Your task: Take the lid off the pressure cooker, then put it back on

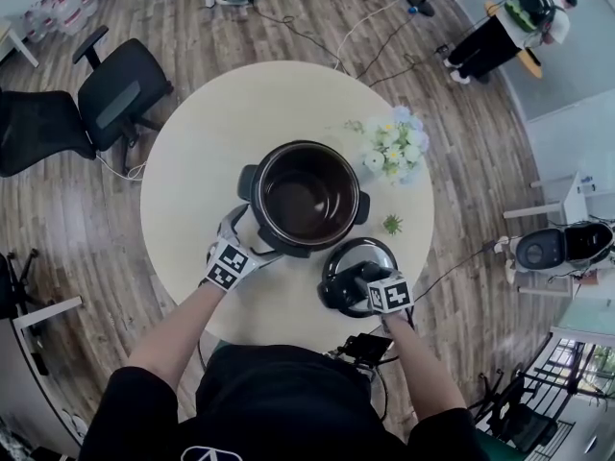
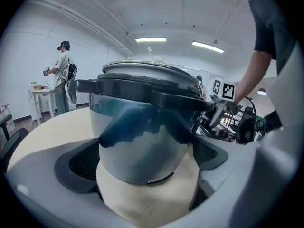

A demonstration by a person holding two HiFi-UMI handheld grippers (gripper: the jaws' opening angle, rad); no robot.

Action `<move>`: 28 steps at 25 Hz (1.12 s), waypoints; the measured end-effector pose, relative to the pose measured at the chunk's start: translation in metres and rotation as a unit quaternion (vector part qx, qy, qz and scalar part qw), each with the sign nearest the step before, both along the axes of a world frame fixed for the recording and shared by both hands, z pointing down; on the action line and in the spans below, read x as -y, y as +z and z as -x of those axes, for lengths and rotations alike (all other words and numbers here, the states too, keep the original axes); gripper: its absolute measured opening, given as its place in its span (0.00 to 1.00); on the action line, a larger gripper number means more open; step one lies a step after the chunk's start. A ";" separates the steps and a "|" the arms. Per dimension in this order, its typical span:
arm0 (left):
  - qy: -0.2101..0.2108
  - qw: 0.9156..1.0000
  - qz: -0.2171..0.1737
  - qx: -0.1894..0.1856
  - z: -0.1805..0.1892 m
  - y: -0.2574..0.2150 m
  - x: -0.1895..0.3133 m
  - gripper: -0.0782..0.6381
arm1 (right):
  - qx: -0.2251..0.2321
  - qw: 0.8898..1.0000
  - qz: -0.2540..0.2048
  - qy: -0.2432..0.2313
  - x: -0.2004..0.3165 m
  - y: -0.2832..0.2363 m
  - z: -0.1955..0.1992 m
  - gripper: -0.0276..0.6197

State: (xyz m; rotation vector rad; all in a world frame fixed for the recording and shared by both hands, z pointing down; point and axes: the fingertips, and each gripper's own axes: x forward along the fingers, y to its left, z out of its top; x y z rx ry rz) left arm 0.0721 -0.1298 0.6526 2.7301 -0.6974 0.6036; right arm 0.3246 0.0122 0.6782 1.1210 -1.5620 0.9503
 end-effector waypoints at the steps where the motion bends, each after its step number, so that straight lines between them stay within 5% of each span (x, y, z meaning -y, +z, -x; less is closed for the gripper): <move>1: 0.000 1.000 0.000 0.000 0.000 0.000 0.000 0.93 | -0.001 1.000 0.000 0.002 0.002 -0.008 -0.001 0.49; 17: 0.000 1.000 -0.001 -0.001 0.000 0.001 0.000 0.93 | 0.003 1.000 0.002 -0.009 0.033 -0.165 -0.004 0.48; 28: -0.001 1.000 -0.002 -0.003 -0.001 0.000 0.000 0.93 | 0.019 0.999 -0.007 -0.043 0.073 -0.219 0.026 0.48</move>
